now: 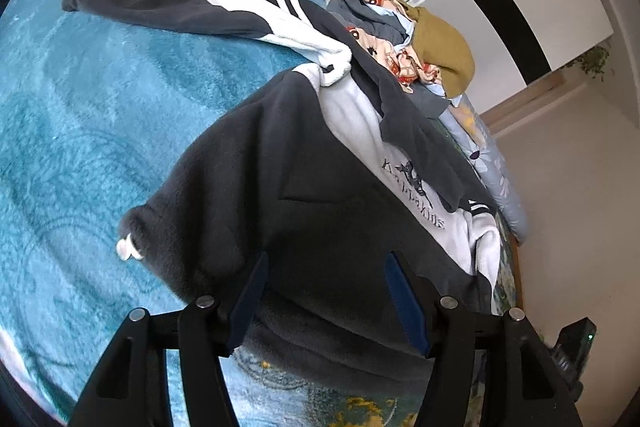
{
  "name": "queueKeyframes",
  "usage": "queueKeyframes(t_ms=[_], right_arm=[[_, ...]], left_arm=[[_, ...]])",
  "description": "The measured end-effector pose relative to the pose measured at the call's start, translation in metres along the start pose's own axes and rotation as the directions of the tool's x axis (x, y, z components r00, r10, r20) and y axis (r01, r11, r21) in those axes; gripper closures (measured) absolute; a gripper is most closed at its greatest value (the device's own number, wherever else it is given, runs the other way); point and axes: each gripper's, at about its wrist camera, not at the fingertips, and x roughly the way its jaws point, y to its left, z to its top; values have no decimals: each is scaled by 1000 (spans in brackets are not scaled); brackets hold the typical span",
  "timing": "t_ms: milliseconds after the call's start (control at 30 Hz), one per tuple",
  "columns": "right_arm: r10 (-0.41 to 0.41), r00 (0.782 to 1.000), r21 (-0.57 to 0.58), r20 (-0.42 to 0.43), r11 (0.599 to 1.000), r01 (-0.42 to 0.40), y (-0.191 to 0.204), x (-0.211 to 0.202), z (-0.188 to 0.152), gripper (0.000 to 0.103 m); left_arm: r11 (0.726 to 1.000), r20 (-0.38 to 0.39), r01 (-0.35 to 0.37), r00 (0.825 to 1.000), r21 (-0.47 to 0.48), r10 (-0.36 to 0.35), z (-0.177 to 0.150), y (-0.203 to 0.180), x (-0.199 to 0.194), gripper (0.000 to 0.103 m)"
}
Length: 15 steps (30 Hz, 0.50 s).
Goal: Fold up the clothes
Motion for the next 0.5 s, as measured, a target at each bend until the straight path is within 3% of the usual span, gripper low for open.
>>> queueKeyframes(t_ms=[67, 167, 233, 300, 400, 500], right_arm=[[-70, 997, -85, -39, 994, 66, 11, 13, -9, 33], [-244, 969, -233, -27, 944, 232, 25, 24, -22, 37], [-336, 942, -307, -12, 898, 316, 31, 27, -26, 54], [-416, 909, -368, 25, 842, 395, 35, 27, -28, 89], [-482, 872, -406, 80, 784, 471, 34, 20, -22, 91], [-573, 796, -437, 195, 675, 594, 34, 8, -5, 92]], left_arm=[[1000, -2, -6, 1000, -1, 6, -2, 0, 0, 37], [1000, 0, -14, 1000, -2, 14, -5, 0, -2, 37], [1000, -1, -16, 1000, -9, 16, -6, 0, -2, 37], [1000, 0, -16, 1000, -14, 16, -6, 0, -2, 37], [1000, -1, -14, 1000, -17, 14, -7, 1, -4, 37], [1000, -1, -12, 1000, -20, 12, -7, 2, -6, 37]])
